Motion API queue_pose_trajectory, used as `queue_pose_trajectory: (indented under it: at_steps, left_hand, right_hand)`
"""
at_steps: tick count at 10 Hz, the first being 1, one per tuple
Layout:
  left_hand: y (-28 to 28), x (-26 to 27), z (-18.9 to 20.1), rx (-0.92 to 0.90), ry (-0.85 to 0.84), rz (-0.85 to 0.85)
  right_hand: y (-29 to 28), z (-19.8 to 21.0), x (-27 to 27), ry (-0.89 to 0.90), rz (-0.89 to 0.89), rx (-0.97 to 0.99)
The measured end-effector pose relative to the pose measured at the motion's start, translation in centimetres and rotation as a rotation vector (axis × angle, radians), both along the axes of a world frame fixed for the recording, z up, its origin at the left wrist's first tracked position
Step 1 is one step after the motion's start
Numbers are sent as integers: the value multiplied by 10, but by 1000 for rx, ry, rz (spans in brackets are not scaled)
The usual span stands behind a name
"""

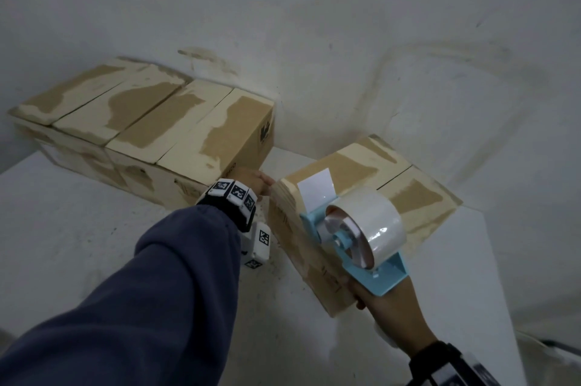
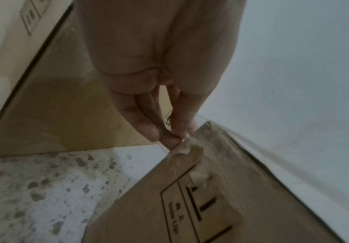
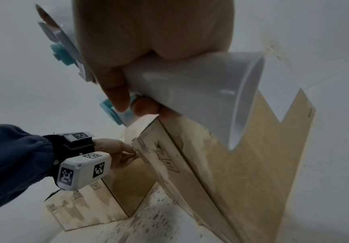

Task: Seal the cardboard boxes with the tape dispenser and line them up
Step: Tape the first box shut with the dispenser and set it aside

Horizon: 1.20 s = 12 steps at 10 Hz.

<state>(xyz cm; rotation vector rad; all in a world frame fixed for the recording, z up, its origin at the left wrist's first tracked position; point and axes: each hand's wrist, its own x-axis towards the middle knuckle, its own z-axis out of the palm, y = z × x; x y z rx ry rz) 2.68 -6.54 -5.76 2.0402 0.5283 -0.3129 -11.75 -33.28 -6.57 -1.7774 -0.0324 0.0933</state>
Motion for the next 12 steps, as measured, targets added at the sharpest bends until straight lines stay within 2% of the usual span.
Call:
queue_pose_trajectory:
  at_steps: [2, 3, 4, 5, 6, 7, 9, 11, 12]
  left_hand:
    - [-3, -6, 7, 204, 108, -136]
    - [1, -10, 17, 300, 77, -165]
    - [-6, -14, 25, 378, -147, -167]
    - [-41, -37, 28, 530, -205, -504]
    - [-57, -47, 14, 707, -107, -648]
    - [-57, -45, 1, 760, -66, -636]
    - [-63, -48, 4, 828, -51, -573]
    - [-68, -57, 7, 875, -83, -559]
    - [-70, -58, 11, 913, -39, -564]
  right_hand:
    - [3, -4, -1, -18, -5, 64]
    - [3, -2, 0, -33, 22, 66]
    - [2, 0, 0, -45, 68, 79]
    - [3, 5, -1, -31, 87, 91]
    - [6, 11, -4, -9, 79, 94]
    - [7, 25, -6, 34, 67, 68]
    - [-13, 45, -26, 135, 50, -19]
    - [-61, 43, -73, 212, 23, -54]
    - [-72, 40, -83, 228, 4, -42]
